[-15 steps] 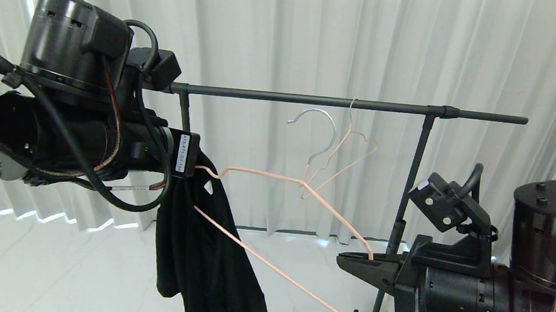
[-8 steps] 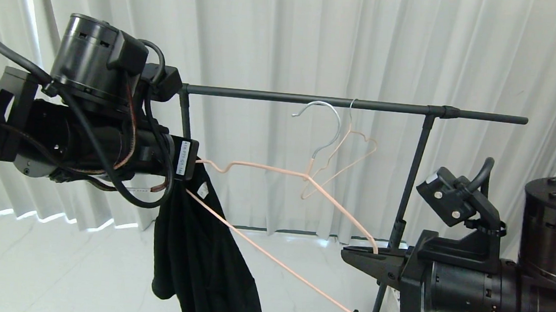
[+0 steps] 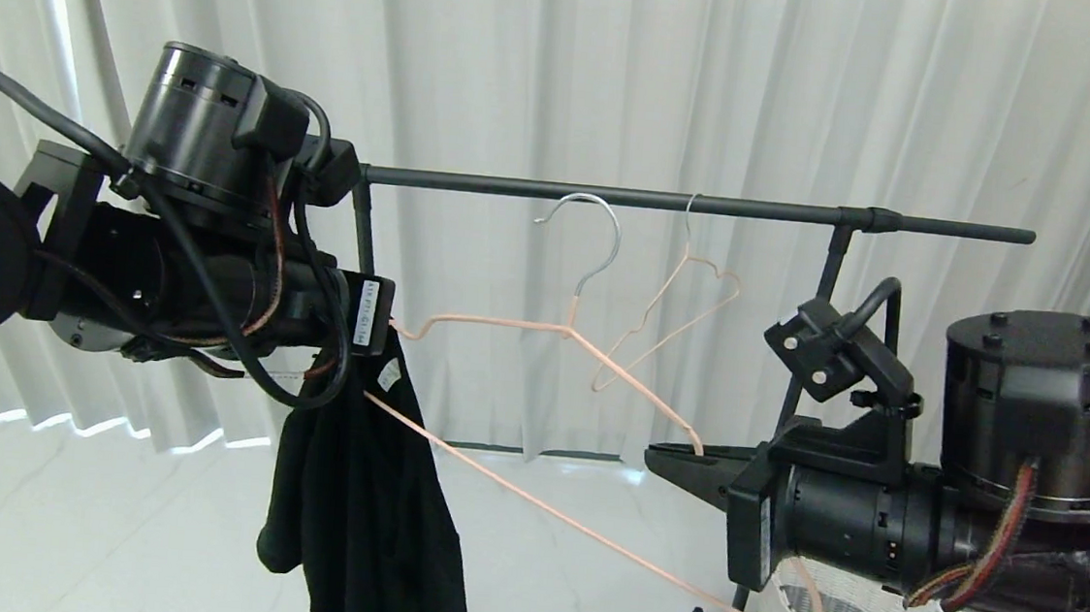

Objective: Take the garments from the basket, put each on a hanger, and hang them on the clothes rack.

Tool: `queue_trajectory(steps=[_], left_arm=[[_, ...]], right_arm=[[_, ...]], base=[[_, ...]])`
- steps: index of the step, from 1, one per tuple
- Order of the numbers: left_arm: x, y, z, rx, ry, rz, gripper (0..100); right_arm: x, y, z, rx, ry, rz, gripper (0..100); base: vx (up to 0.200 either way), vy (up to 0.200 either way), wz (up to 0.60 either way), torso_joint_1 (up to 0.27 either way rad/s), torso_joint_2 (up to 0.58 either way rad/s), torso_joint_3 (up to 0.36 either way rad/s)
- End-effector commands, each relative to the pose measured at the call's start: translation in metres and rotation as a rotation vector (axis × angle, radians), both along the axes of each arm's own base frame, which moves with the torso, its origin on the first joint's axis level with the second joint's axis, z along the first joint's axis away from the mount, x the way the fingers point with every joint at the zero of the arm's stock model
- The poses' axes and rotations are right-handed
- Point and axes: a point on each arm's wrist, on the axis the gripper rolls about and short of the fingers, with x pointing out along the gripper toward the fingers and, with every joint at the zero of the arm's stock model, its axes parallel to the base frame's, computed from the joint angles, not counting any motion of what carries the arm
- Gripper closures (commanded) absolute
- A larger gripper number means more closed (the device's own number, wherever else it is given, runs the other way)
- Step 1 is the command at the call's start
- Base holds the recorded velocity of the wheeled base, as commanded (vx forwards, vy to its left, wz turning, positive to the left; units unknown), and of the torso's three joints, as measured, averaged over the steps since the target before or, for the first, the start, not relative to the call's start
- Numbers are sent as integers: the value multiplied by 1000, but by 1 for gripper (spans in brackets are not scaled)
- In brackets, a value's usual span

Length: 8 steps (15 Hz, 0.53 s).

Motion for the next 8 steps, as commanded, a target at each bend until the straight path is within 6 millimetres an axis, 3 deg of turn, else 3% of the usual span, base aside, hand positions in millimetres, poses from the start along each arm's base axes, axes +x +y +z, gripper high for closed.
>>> queue_trajectory(steps=[1,8], left_arm=[[6,-1,-6,29,6,42,100],[6,-13,-2,20,-12,27,100]], right_arm=[[7,4,-7,-21,13,-10,100],[14,4,-7,-22,-14,-51,100]], base=[[0,0,0,0,0,0],[0,0,0,0,0,0]])
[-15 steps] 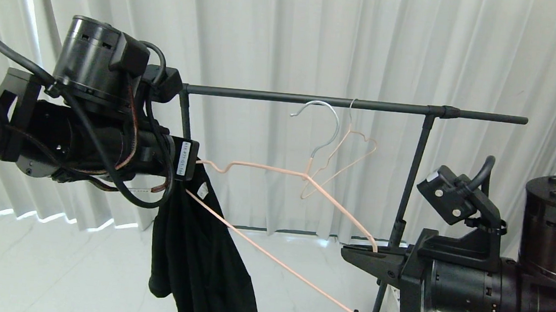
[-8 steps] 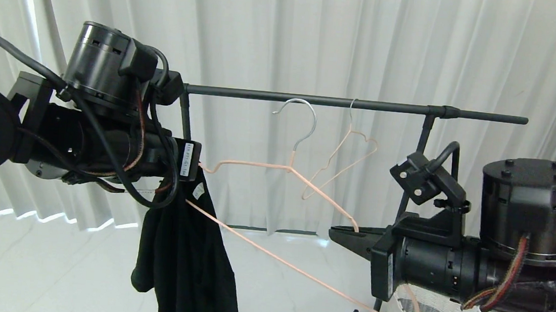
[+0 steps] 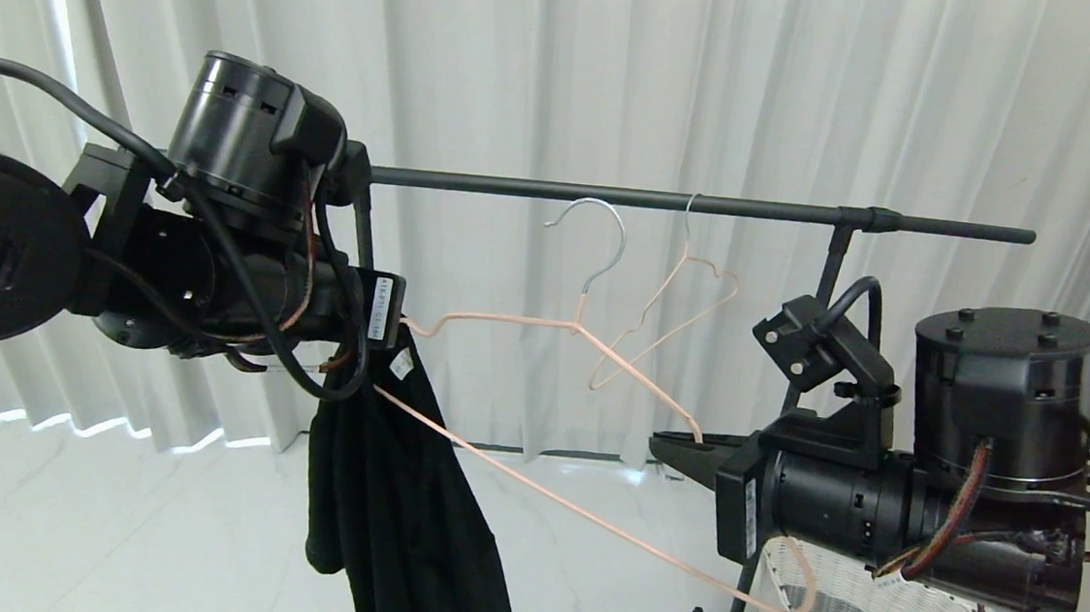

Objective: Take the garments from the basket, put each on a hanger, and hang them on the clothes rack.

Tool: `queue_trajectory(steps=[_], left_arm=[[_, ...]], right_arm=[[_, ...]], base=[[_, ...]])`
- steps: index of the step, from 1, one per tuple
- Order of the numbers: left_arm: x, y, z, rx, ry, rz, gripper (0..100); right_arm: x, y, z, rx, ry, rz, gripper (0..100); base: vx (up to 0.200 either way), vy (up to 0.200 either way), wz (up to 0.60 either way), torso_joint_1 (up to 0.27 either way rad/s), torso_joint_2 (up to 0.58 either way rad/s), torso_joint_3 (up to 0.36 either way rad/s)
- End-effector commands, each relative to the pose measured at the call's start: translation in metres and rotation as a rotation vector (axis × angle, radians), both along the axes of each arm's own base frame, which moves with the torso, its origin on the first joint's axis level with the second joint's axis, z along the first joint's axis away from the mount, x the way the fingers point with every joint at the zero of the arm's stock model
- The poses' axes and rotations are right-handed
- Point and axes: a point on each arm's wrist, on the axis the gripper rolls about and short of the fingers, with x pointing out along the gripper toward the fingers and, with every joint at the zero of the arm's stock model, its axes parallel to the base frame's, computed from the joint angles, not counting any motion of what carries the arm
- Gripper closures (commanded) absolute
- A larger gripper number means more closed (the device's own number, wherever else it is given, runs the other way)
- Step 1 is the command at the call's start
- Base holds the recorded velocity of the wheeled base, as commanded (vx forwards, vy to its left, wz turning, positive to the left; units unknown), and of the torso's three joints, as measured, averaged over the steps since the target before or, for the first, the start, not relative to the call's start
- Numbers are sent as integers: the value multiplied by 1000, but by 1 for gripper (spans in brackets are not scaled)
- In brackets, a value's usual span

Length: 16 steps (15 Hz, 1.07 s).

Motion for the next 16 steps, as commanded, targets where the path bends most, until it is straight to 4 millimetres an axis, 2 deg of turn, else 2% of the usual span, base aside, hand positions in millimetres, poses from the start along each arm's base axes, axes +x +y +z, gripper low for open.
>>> queue_trajectory(steps=[1,4,10,16], left_arm=[[-5,-10,0,-16,-1,-29,100],[-12,-24,1,-50,2,-60,100],[-17,-32,12,-75,-31,-92,100],[-32,-53,20,-113,-39,-203,100]], right_arm=[[4,6,-3,20,-17,2,100],[5,14,-5,41,-34,17,100],[4,19,-8,41,-31,30,100],[3,33,-13,77,-50,62,100]], base=[[0,0,0,0,0,0],[0,0,0,0,0,0],[0,0,0,0,0,0],[0,0,0,0,0,0]])
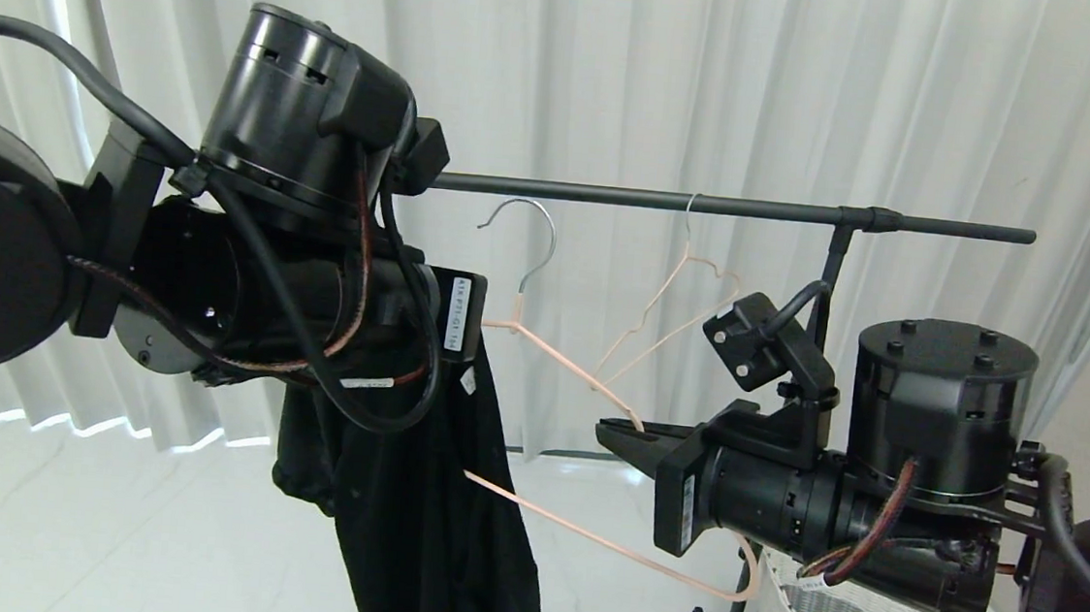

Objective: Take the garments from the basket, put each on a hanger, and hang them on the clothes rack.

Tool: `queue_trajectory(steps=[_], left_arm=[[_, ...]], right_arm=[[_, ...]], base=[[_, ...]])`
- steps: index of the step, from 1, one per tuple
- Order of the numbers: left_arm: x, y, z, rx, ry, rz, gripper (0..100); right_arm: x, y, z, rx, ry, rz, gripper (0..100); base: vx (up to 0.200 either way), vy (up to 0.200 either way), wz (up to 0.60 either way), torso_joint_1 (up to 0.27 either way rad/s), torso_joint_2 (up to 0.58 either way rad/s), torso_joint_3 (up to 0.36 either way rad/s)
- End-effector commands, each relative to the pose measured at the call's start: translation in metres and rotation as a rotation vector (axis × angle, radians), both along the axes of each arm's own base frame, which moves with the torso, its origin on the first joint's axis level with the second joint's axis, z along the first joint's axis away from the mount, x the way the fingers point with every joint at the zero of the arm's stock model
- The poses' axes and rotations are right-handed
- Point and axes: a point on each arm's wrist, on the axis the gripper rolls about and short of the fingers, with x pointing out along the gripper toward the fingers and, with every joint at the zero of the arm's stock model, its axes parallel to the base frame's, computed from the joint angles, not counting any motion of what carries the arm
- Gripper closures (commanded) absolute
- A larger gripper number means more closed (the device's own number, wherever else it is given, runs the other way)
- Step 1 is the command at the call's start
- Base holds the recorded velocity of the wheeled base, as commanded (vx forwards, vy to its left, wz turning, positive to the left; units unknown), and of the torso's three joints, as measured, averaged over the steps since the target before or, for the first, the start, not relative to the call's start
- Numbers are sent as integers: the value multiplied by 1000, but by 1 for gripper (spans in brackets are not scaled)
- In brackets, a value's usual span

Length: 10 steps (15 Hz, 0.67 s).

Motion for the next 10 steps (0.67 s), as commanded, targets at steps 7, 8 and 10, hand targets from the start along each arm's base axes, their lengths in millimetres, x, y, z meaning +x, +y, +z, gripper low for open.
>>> queue_trajectory(steps=[7,8,10], left_arm=[[-22,-11,17,-63,-22,-157,100],[-23,-11,16,-42,-26,-169,100],[-25,-9,16,-12,-42,-184,100]], right_arm=[[2,10,-6,35,23,4,100],[2,10,-6,40,32,2,100],[2,8,-4,53,39,-8,100]], base=[[0,0,0,0,0,0],[0,0,0,0,0,0],[0,0,0,0,0,0]])
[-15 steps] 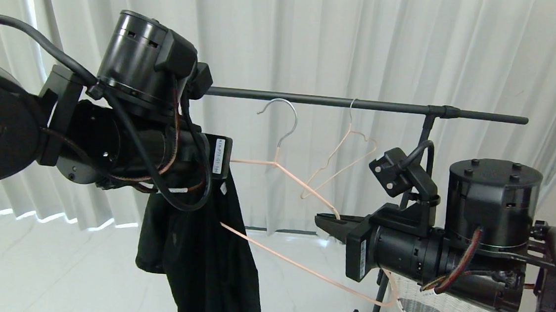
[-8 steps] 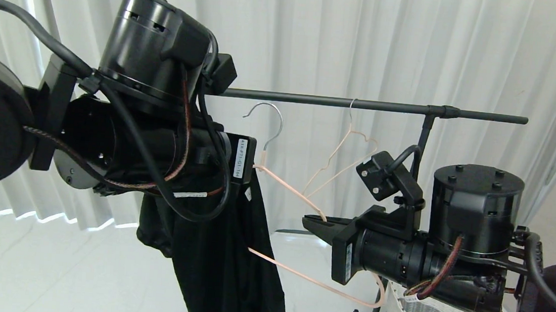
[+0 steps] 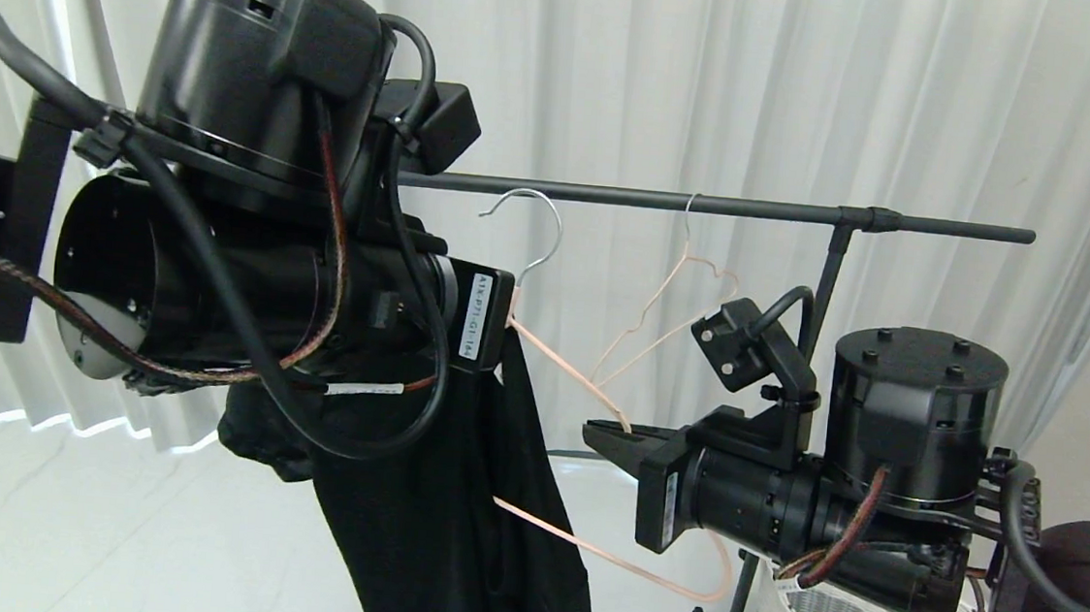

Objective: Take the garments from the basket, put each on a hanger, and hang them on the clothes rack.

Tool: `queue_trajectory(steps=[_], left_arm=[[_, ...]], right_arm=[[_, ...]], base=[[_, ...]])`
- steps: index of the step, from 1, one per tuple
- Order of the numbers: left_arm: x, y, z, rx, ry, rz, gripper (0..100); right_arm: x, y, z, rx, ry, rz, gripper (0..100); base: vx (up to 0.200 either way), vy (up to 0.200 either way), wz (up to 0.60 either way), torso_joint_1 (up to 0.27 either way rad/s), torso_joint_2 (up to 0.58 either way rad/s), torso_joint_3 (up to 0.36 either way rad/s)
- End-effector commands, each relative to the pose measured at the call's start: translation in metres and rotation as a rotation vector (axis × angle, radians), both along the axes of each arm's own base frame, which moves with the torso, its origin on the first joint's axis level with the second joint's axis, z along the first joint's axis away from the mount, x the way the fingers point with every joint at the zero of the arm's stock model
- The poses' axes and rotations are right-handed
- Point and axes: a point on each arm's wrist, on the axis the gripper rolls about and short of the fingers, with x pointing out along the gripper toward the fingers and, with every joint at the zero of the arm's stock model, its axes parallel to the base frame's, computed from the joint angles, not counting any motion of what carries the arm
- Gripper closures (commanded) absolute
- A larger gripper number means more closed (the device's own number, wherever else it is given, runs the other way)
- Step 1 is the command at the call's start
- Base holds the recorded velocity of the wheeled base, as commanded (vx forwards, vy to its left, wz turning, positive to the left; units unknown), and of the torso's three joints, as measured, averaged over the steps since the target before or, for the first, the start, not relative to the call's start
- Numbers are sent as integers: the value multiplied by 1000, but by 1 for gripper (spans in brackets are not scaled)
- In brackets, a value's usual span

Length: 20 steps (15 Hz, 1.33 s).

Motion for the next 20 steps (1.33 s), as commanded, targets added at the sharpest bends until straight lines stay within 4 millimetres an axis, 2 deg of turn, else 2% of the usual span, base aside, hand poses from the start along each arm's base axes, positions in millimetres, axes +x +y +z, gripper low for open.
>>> queue_trajectory(steps=[1,4,7,10,12,13,20], left_arm=[[-3,2,2,13,-14,-13,100],[5,11,4,73,-58,12,100],[1,16,9,99,-94,7,100],[-5,12,10,97,-98,-21,100],[-9,5,3,116,-83,-56,100],[-9,5,2,126,-90,-64,0],[-7,11,-2,172,-240,-94,0]], right_arm=[[2,-1,1,7,-1,-9,100],[7,-6,4,9,-12,-68,100],[11,-10,5,11,-17,-89,100],[12,-10,7,15,-22,-100,100],[13,-9,9,21,-32,-129,100],[13,-10,10,23,-35,-138,100],[16,-15,22,61,-103,-189,100]], base=[[0,0,0,0,0,0],[0,0,0,0,0,0],[0,0,0,0,0,0],[0,0,0,0,0,0],[0,0,0,0,0,0],[0,0,0,0,0,0],[0,0,0,0,0,0]])
